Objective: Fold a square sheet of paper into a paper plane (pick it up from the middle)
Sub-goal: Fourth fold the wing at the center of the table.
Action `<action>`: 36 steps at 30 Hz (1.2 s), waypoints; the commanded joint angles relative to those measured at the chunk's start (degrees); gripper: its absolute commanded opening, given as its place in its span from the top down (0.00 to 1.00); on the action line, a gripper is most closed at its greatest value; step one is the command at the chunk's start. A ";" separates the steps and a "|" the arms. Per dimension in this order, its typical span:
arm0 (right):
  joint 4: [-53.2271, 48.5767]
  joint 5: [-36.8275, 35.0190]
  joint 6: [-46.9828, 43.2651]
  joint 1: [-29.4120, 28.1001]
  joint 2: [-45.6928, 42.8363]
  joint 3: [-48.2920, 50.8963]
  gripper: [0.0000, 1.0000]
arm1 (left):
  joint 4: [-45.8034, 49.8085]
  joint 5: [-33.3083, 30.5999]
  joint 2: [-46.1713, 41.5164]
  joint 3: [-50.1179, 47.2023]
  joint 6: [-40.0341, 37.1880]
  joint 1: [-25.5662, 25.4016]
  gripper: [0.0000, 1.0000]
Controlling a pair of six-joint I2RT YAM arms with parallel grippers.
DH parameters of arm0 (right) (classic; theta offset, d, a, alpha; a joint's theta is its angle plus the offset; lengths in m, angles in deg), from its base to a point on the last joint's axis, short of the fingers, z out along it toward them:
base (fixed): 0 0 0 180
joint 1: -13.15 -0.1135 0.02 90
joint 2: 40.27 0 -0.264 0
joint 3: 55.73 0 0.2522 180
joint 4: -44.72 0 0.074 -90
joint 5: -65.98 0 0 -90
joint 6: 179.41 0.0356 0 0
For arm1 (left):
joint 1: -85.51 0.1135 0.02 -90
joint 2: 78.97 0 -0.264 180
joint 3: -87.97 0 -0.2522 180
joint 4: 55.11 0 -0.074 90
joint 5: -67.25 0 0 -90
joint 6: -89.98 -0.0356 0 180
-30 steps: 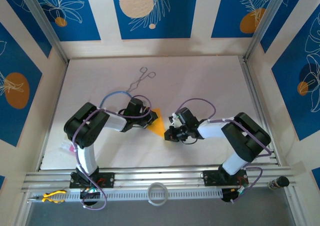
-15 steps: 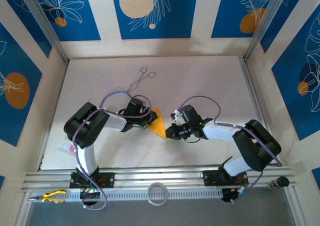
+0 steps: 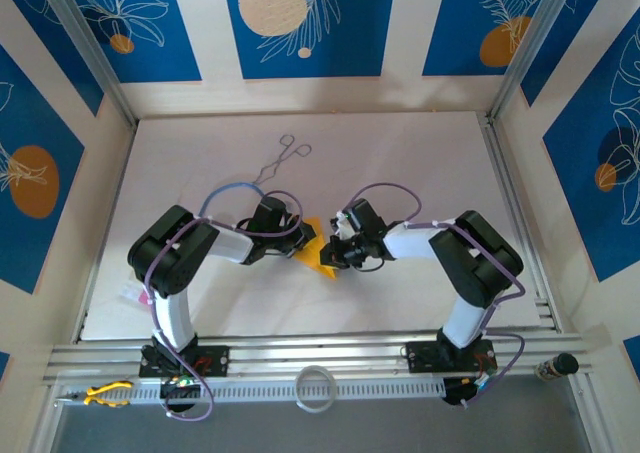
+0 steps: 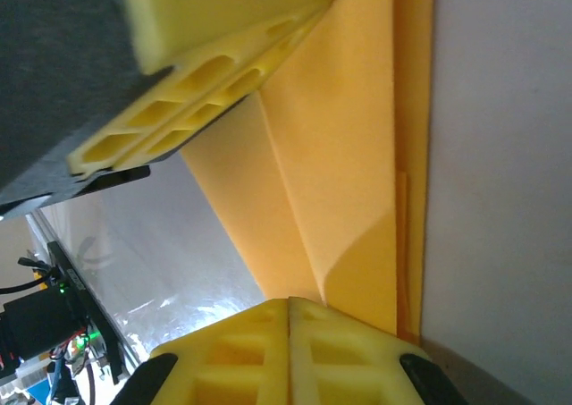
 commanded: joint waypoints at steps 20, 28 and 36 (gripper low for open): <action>2.24 1.96 1.30 3.25 0.22 7.26 0.97 | 14.68 2.57 -6.16 5.09 -10.76 -0.04 0.83; 1.90 1.86 1.60 3.55 0.83 6.86 0.98 | 17.25 5.96 -6.18 3.61 -11.97 -2.39 0.88; 1.11 1.78 1.02 3.55 1.18 6.72 0.98 | 13.88 6.03 -3.08 4.18 -10.90 -3.21 0.84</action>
